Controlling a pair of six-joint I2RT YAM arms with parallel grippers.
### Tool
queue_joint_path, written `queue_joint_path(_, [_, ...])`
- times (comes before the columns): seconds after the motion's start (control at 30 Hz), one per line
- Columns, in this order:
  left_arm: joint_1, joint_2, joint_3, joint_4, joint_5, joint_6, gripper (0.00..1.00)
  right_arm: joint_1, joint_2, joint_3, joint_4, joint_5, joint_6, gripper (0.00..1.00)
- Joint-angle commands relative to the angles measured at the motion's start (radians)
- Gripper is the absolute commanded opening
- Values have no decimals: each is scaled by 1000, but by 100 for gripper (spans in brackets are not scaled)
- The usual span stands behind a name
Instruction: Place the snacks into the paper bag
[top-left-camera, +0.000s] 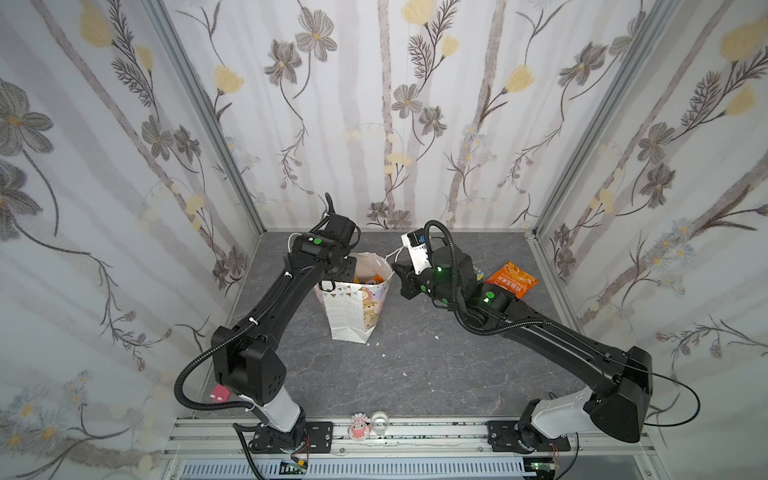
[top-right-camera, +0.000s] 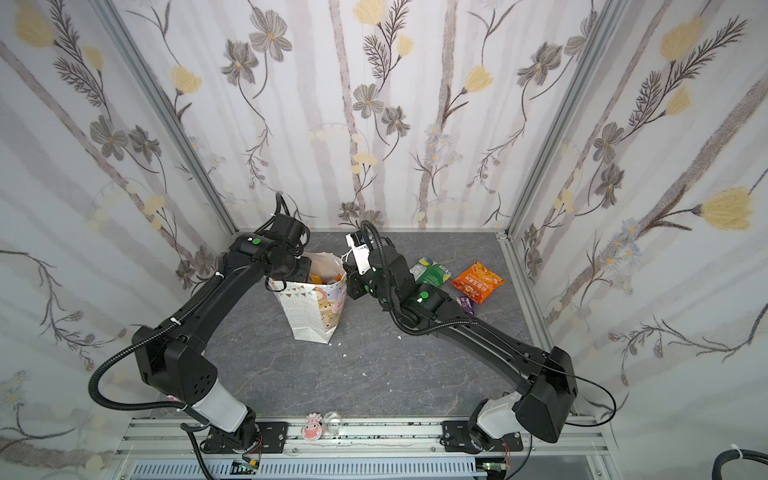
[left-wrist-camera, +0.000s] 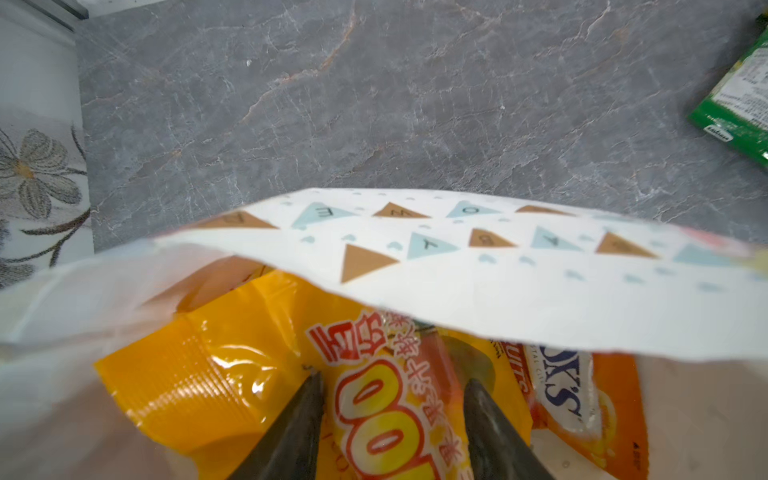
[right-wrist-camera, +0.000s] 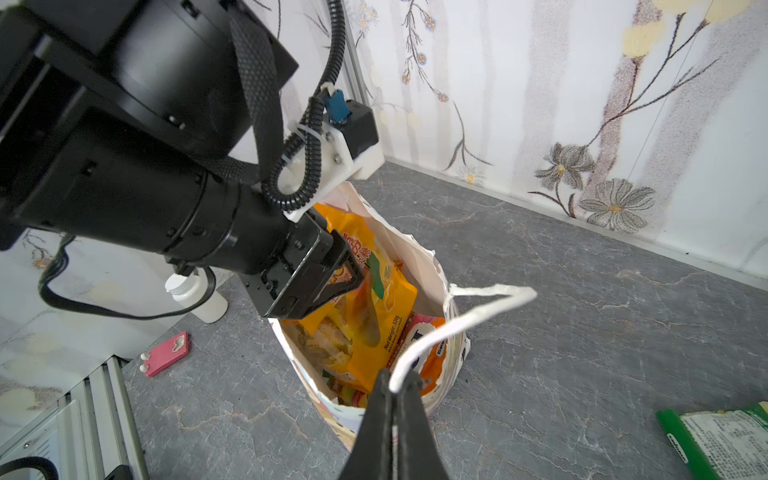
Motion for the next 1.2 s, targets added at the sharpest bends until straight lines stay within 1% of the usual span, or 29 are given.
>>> queue_joint_path(0.0, [0,4,-36,-5,44,-5,54,-1,-20,-3,86,4,-12,0])
queue_joint_path(0.23, [-2,40,-106,101,156,-32,53,-1,-11,-18,107,-64,-3,0])
queue_joint_path(0.4, [-9,71,-125,152,186,-40,51,1,-5,-32,130,-107,9,0])
queue_joint_path(0.53, [-11,57,-67,153,184,-32,50,2,3,-30,135,-115,16,0])
queue_joint_path(0.67, [-10,23,42,123,137,-21,56,1,12,-17,133,-126,20,0])
queue_joint_path(0.7, [-10,14,57,116,127,-18,57,1,12,-14,132,-126,22,2])
queue_joint_path(0.73, [-9,4,69,109,112,-13,58,1,12,-13,131,-126,22,7])
queue_joint_path(0.8, [-4,-27,66,113,72,-16,60,2,11,-8,124,-118,22,8])
queue_joint_path(0.83, [3,-52,52,125,61,-15,61,2,10,-6,118,-111,21,9])
queue_joint_path(0.87, [13,-80,36,142,53,-18,62,2,9,-1,109,-104,19,13])
queue_joint_path(0.9, [24,-105,20,162,45,-25,68,2,9,4,103,-98,16,16])
queue_joint_path(0.93, [37,-140,2,187,35,-34,70,2,8,10,92,-94,14,16])
queue_joint_path(1.0, [66,-215,-37,232,49,-28,70,1,1,22,71,-86,11,21])
queue_joint_path(1.03, [79,-246,-50,250,50,-28,70,1,-4,28,56,-82,10,26])
queue_joint_path(1.07, [94,-286,-69,281,40,-31,70,1,-12,35,39,-78,10,33])
queue_joint_path(1.1, [109,-333,-99,322,30,-33,71,1,-23,38,26,-73,10,39])
queue_joint_path(1.17, [139,-438,-172,417,26,-46,76,2,-49,40,0,-69,11,46])
